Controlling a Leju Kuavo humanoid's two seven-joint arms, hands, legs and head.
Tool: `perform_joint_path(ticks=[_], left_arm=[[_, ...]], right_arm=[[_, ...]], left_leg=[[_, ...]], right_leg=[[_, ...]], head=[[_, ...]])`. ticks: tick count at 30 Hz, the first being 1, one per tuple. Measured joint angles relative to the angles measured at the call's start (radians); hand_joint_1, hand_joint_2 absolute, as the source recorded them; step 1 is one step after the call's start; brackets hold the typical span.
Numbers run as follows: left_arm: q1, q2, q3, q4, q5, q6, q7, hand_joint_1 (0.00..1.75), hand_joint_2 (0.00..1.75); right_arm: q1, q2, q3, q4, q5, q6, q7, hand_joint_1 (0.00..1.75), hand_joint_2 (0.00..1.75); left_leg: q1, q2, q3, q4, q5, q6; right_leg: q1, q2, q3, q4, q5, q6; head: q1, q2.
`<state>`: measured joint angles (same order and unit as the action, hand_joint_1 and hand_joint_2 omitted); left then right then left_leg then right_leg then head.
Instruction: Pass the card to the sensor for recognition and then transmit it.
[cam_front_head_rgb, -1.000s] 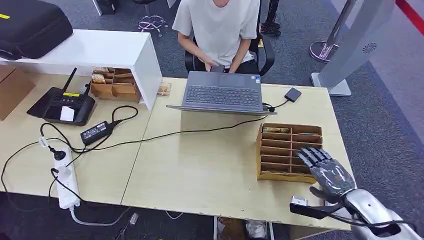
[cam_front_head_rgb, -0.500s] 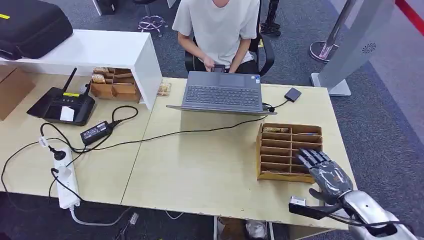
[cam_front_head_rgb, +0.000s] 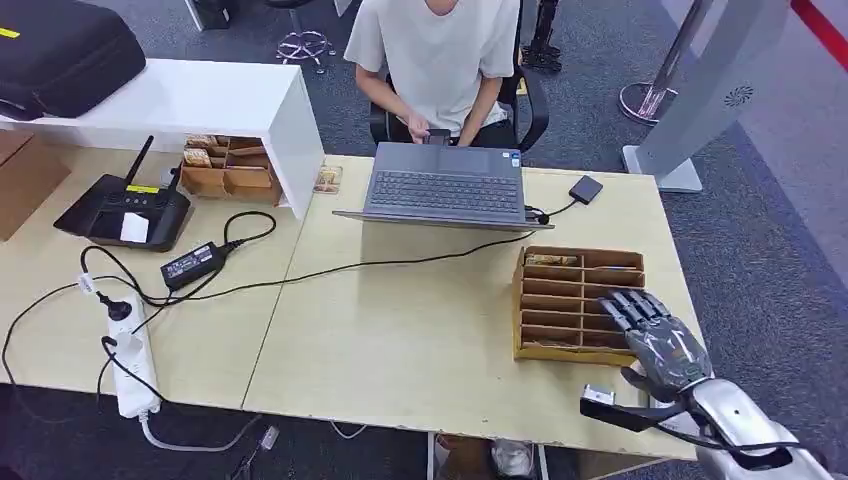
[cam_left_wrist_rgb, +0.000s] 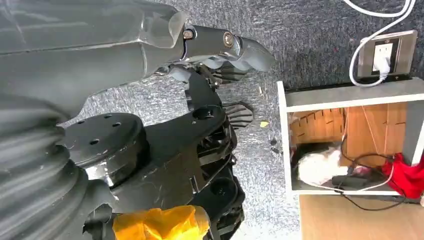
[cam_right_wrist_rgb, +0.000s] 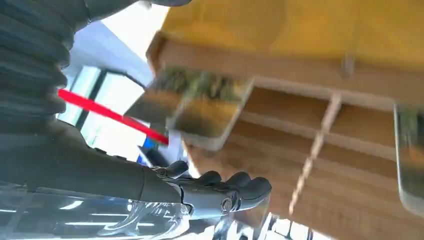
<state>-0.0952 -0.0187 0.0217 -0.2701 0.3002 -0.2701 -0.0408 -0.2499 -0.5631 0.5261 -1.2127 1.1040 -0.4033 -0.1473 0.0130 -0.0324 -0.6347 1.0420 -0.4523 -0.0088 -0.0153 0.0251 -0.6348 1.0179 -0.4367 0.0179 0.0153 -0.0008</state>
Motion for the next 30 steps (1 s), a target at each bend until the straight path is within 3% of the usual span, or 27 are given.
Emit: perform_joint_path(ticks=[6, 30], left_arm=[[0.000, 0.000, 0.000, 0.000, -0.006, -0.006, -0.002, 0.00, 1.75], [0.000, 0.005, 0.000, 0.000, -0.017, -0.008, -0.002, 0.00, 1.75]], right_arm=[[0.035, 0.010, -0.029, -0.057, 0.027, -0.058, -0.003, 0.00, 1.75], [0.067, 0.024, -0.053, -0.087, 0.036, -0.057, -0.001, 0.00, 1.75]], left_leg=[[0.000, 0.000, 0.000, 0.000, 0.000, 0.000], [0.000, 0.000, 0.001, 0.000, 0.000, 0.000]], right_leg=[[0.000, 0.000, 0.000, 0.000, 0.000, 0.000], [0.000, 0.000, 0.000, 0.000, 0.000, 0.000]], head=[[0.000, 0.000], [0.000, 0.000]])
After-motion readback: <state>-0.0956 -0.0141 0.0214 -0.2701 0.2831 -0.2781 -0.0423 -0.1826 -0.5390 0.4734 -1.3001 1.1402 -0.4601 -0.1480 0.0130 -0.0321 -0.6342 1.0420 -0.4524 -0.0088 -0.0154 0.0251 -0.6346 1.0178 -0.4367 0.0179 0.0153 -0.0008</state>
